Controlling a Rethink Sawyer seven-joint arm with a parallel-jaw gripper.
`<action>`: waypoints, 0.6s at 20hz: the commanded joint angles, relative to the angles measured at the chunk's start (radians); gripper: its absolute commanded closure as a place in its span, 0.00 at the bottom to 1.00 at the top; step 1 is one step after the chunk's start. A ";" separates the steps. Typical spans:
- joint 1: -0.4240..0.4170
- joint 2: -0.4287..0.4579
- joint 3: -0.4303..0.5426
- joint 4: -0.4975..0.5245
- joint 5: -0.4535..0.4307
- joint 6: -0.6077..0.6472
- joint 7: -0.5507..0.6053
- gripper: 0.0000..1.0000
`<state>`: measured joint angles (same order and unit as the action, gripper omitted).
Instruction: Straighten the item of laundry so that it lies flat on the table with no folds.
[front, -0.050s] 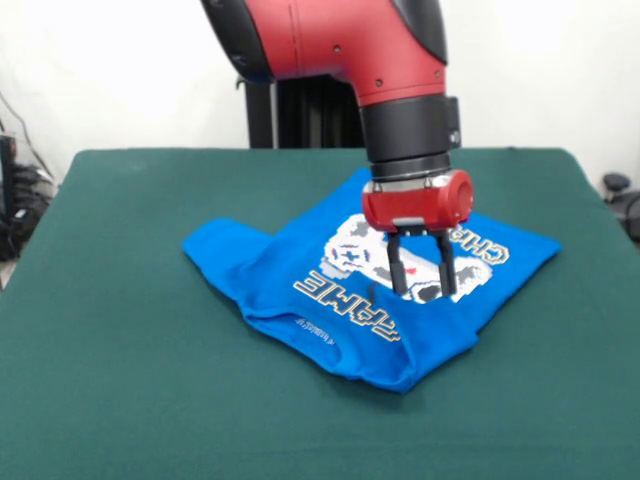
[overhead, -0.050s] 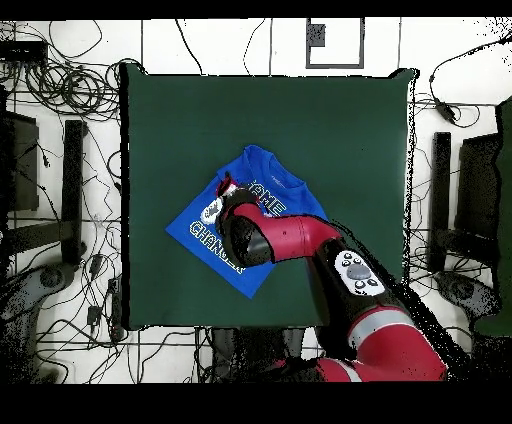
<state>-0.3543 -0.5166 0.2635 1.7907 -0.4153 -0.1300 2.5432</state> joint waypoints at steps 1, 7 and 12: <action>0.033 0.081 0.026 0.017 -0.039 -0.065 0.053 0.00; 0.006 0.089 0.042 0.012 -0.057 -0.060 0.036 0.00; -0.020 0.088 0.061 0.019 -0.079 -0.054 0.029 0.00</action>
<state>-0.3659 -0.5133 0.2598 1.7912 -0.4395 -0.1627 2.5432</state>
